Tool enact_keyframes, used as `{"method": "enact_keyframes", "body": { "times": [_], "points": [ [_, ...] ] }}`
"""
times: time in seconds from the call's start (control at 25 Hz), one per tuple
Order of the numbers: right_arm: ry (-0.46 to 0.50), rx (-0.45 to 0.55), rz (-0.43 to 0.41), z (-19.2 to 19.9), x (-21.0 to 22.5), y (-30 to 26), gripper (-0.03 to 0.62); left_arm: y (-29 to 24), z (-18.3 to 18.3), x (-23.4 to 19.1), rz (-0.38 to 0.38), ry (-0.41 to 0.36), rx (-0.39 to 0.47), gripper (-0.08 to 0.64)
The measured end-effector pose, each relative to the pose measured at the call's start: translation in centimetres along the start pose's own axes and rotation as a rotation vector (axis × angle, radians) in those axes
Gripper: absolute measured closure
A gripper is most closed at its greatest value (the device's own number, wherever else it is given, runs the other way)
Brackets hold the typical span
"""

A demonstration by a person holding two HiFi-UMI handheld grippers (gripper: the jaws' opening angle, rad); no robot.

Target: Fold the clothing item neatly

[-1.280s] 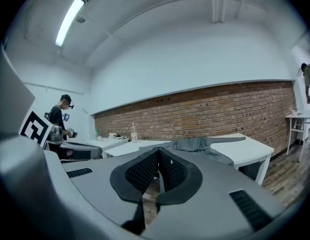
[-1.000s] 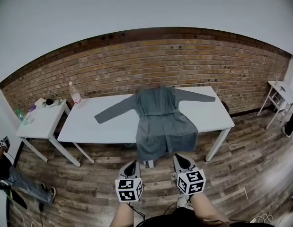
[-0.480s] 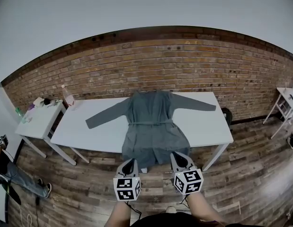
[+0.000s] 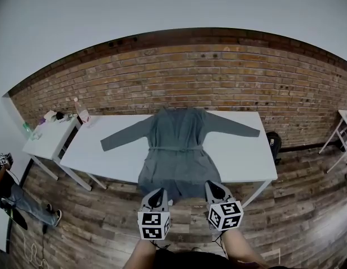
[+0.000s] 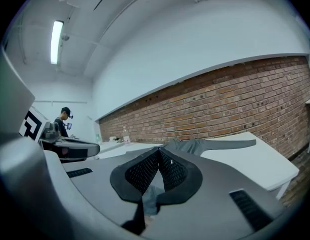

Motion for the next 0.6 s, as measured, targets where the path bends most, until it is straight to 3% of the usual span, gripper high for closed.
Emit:
{"method": "enact_keyframes", "body": {
  "times": [0.6],
  "points": [
    [0.046, 0.002, 0.0, -1.1, 2.4, -3.6, 0.592, -5.4, -1.5, -0.4, 0.015, 0.015, 0.032, 0.561]
  ]
}}
Point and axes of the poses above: the fingertips, and each gripper's own axes: y backward along the fingers, x to its right, z out of its underside, the point moved 1 cm from there along y, backward along the fingers
